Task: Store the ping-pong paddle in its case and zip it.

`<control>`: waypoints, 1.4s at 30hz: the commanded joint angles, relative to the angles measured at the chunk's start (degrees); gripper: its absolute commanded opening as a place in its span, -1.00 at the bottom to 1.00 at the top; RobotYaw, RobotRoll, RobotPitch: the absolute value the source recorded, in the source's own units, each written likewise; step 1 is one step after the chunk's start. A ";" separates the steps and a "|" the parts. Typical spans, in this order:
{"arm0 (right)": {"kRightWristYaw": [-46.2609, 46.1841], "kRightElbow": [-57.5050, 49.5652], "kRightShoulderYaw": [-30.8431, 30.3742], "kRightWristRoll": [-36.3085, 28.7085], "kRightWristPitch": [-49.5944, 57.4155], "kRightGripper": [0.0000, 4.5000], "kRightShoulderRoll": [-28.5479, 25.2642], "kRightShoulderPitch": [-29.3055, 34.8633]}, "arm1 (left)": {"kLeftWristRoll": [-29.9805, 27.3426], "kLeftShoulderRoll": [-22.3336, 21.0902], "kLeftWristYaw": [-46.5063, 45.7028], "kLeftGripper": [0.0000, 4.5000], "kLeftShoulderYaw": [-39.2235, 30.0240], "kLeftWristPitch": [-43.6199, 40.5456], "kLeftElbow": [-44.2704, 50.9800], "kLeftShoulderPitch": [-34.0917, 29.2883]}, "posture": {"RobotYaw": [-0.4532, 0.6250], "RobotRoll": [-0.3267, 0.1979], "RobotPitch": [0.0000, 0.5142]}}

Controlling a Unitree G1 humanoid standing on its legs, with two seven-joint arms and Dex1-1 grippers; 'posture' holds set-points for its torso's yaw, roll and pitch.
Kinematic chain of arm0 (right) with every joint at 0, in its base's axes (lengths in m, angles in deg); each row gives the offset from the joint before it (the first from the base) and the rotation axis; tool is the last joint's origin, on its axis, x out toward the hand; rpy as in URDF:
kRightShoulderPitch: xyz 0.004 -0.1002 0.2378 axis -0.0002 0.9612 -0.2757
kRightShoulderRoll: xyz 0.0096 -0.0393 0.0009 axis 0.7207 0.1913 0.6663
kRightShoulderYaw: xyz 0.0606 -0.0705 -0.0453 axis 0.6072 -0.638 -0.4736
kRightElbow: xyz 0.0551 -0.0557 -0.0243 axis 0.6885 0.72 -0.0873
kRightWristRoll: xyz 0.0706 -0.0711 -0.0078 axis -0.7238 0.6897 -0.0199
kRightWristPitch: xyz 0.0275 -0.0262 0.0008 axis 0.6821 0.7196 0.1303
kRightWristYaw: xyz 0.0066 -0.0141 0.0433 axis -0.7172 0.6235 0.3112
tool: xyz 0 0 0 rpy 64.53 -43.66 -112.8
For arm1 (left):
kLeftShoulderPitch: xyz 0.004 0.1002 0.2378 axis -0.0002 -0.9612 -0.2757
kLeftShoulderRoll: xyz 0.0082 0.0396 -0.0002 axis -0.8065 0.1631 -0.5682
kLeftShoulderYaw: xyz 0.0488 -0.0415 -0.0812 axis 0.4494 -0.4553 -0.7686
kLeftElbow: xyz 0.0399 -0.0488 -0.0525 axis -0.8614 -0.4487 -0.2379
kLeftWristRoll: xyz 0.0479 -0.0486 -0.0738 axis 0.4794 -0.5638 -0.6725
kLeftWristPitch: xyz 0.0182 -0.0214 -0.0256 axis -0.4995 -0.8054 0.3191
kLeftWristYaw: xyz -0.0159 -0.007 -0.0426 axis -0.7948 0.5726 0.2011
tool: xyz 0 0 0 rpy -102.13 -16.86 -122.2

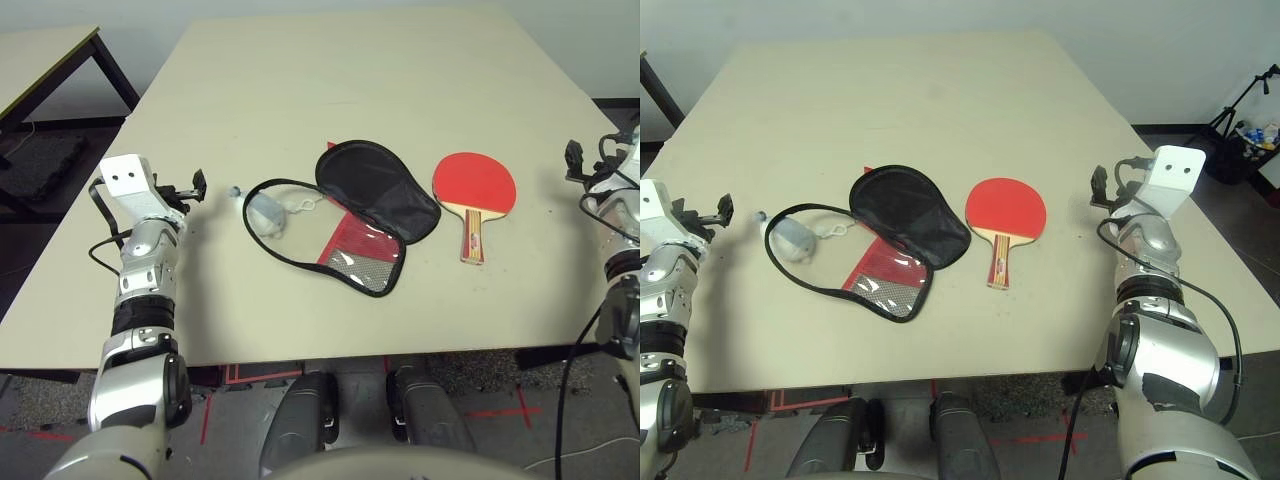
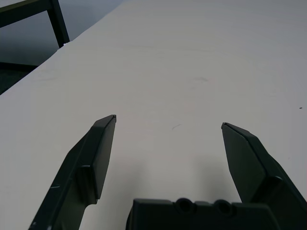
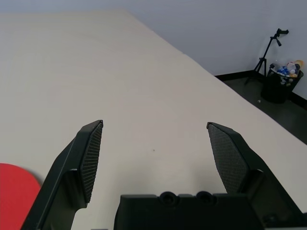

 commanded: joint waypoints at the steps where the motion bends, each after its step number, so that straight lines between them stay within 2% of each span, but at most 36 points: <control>1: 0.42 0.72 0.49 -0.45 0.67 1.00 0.46 0.38 | -0.21 0.08 -0.13 0.99 -0.40 0.06 -1.19 -0.27 | -0.24 0.25 -0.56; 11: 0.52 -0.77 0.08 -0.44 2.41 1.00 -0.19 -0.03 | 0.49 -1.50 3.60 0.99 1.45 0.92 -4.11 4.95 | -0.22 0.25 -0.63; 14: -0.38 -2.62 -1.16 0.49 8.04 1.00 -1.46 -1.16 | -0.35 -3.96 7.81 0.99 1.92 -0.26 -5.17 12.24 | -0.22 0.25 -0.66; 16: -0.23 -7.30 -2.71 0.92 16.70 1.00 -1.91 -1.63 | -0.36 -6.45 14.05 0.99 3.53 -2.21 -7.15 19.68 | -0.23 0.25 -0.73; 19: -0.02 -21.28 -4.55 -0.43 33.55 1.00 -1.00 0.73 | 0.19 -9.22 22.76 0.99 6.13 -5.02 -11.08 29.12 | -0.24 0.25 -0.77; 24: -0.87 -48.19 -7.60 -2.93 60.89 1.00 0.68 7.70 | 1.68 -9.40 33.93 0.99 10.62 -7.73 -14.22 36.71 | -0.30 0.25 -0.78; 27: -2.54 -57.93 -8.12 -3.80 71.95 1.00 2.06 9.06 | 2.40 -7.97 39.78 0.99 13.58 -8.12 -14.26 37.71 | -0.32 0.25 -0.79; 33: -4.63 -70.46 -9.77 -4.15 88.64 1.00 5.91 9.75 | 3.86 -3.16 47.48 0.99 18.55 -7.41 -13.16 36.26 | -0.34 0.25 -0.78; 38: -5.47 -76.16 -10.42 -4.24 98.55 1.00 9.11 9.08 | 4.07 1.00 51.36 0.99 21.64 -8.74 -9.76 32.50 | -0.37 0.25 -0.75; 42: -5.78 -76.90 -11.20 -3.55 101.20 1.00 10.50 8.84 | 4.29 3.83 52.98 0.99 24.27 -10.68 -5.92 28.67 | -0.37 0.25 -0.73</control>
